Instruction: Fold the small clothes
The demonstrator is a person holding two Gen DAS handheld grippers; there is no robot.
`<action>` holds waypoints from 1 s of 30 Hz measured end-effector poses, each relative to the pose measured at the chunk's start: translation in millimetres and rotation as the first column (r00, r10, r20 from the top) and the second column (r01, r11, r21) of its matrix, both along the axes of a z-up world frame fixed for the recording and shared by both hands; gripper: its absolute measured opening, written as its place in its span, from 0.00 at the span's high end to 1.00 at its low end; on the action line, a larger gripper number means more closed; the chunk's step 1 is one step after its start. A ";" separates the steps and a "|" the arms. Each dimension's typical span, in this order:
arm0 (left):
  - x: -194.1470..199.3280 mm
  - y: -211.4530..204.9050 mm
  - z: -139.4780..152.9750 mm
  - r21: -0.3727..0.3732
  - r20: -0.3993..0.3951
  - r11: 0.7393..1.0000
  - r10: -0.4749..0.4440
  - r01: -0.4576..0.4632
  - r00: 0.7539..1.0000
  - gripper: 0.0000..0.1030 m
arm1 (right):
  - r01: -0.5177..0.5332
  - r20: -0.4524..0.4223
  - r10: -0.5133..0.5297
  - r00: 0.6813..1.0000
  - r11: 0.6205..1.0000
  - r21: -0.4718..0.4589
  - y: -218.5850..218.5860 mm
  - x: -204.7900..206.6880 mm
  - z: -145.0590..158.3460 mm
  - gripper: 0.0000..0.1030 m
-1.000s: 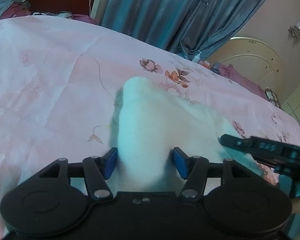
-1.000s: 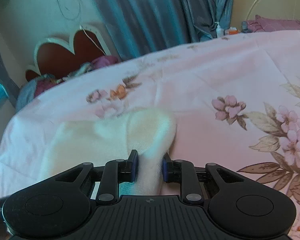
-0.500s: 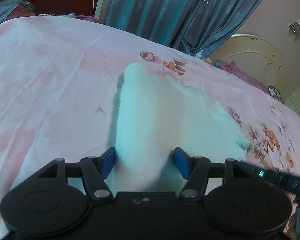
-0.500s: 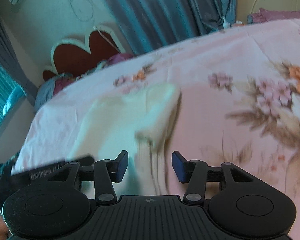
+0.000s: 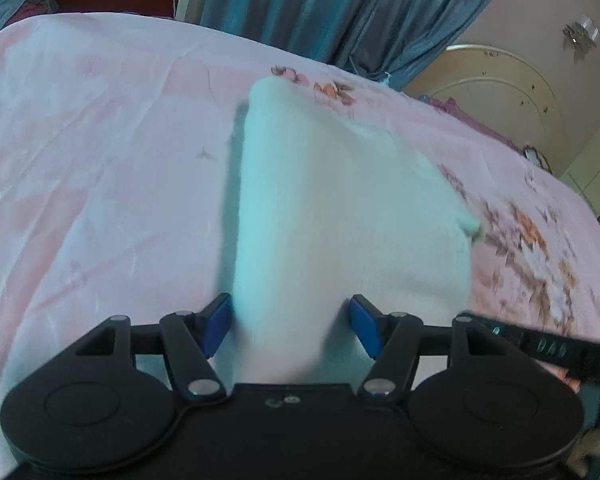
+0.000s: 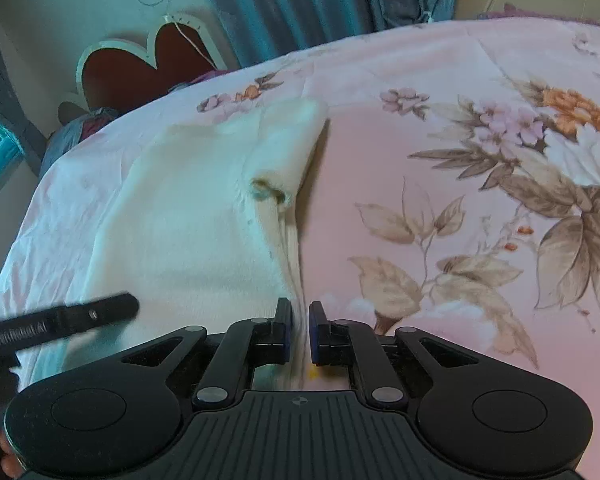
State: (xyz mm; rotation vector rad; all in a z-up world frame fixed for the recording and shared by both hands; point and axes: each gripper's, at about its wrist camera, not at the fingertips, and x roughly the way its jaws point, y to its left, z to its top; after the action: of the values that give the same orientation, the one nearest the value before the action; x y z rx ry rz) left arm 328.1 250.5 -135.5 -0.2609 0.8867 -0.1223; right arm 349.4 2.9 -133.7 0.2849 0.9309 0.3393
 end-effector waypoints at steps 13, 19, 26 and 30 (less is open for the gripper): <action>0.4 -19.2 0.2 0.097 -0.005 0.994 -0.044 0.045 0.999 0.21 | -0.039 0.028 0.043 0.999 0.990 -0.134 22.5 -14.6 0.6 0.92; 2.1 -26.8 -3.9 0.145 -0.042 0.984 -0.101 0.106 0.994 0.00 | -0.007 0.031 0.012 0.999 0.991 -0.137 24.9 -15.1 -0.2 0.92; 0.9 -16.3 -3.0 0.099 -0.070 0.991 -0.079 0.085 0.994 0.00 | 0.020 0.009 -0.019 1.000 0.995 -0.096 19.7 -13.0 0.2 0.92; 2.3 -11.9 -1.5 0.065 -0.098 0.997 -0.046 0.053 0.994 0.00 | 0.025 0.013 -0.024 1.000 0.994 -0.102 21.4 -13.6 1.0 0.92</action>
State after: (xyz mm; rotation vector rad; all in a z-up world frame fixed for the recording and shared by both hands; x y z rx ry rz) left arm 330.4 238.7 -137.0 -0.1835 0.9922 -0.1262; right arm 335.9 24.3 -132.7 0.2004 0.9297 0.2692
